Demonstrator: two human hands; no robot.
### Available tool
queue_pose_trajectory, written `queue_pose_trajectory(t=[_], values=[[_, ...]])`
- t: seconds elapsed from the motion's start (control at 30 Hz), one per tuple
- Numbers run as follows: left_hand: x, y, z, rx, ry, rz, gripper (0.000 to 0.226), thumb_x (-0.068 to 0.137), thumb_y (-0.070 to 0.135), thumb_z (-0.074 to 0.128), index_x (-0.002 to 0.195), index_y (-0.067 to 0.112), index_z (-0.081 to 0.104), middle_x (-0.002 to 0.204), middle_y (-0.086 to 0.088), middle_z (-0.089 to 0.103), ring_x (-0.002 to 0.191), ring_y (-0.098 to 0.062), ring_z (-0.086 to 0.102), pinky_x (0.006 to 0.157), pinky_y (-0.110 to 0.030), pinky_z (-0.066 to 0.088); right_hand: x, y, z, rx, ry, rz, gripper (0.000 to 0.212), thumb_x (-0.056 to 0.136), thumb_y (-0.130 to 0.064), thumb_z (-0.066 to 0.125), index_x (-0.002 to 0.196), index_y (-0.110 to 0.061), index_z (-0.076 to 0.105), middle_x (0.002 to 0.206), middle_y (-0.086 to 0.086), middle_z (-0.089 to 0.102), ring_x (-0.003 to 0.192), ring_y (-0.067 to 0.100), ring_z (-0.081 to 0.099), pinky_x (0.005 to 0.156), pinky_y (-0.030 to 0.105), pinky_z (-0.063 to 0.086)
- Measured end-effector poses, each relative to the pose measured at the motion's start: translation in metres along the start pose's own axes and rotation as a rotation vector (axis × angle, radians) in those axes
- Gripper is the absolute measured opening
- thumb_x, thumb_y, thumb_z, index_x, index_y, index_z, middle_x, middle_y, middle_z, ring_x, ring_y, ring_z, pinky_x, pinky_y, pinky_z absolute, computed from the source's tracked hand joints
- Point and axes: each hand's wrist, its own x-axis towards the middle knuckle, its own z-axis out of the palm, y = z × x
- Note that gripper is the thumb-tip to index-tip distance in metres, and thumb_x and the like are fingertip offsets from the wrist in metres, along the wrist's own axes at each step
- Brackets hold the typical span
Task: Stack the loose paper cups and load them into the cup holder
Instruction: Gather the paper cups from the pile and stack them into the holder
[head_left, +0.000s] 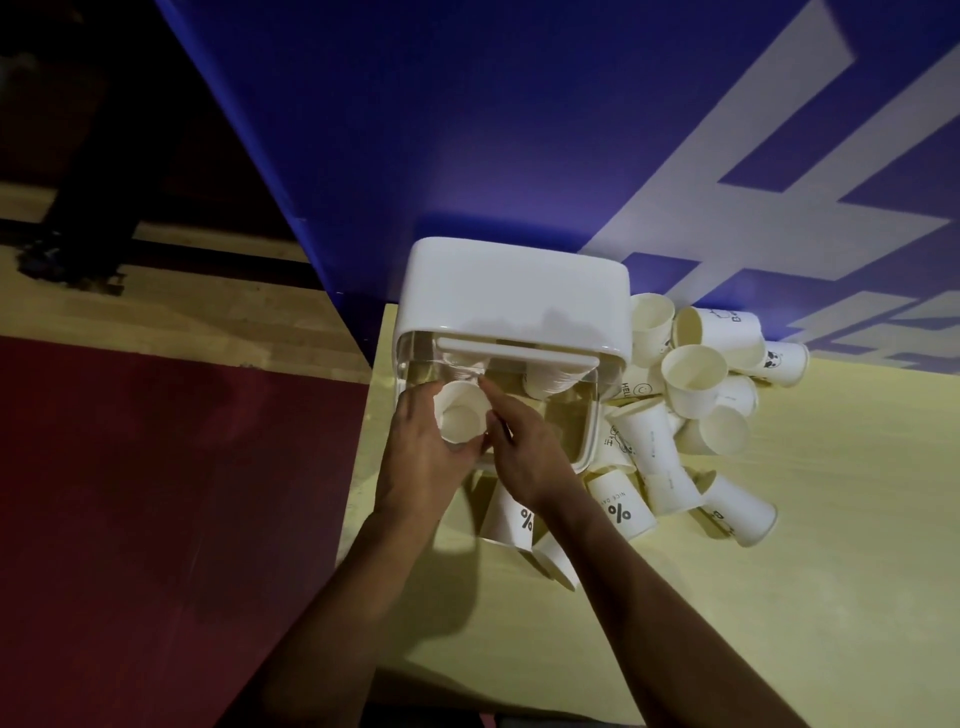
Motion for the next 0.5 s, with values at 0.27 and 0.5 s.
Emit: queue_pose_trajectory(t=[0.27, 0.5], values=[[-0.046, 0.053, 0.006, 0.13, 0.068, 0.237, 0.077, 0.078, 0.058, 0.077, 0.135, 0.011, 0.052, 0.133, -0.009, 0.055, 0.123, -0.026, 0.048, 0.094, -0.033, 0.045, -0.062, 0.021, -0.06, 0.028, 0.342, 0.124, 0.03, 0.107, -0.037, 0.05, 0.124, -0.024, 0.072, 0.111, -0.015, 0.073, 0.103, -0.001, 0.065, 0.086, 0.024, 0.055], [-0.056, 0.135, 0.106, 0.073, -0.191, 0.369, 0.071, 0.08, 0.058, 0.071, 0.136, 0.019, 0.05, 0.133, 0.001, 0.053, 0.118, -0.02, 0.056, 0.085, -0.036, 0.055, -0.127, 0.091, -0.137, 0.075, 0.556, 0.312, 0.021, 0.106, -0.029, 0.052, 0.108, -0.028, 0.073, 0.089, -0.017, 0.073, 0.088, -0.001, 0.069, 0.073, 0.016, 0.049]])
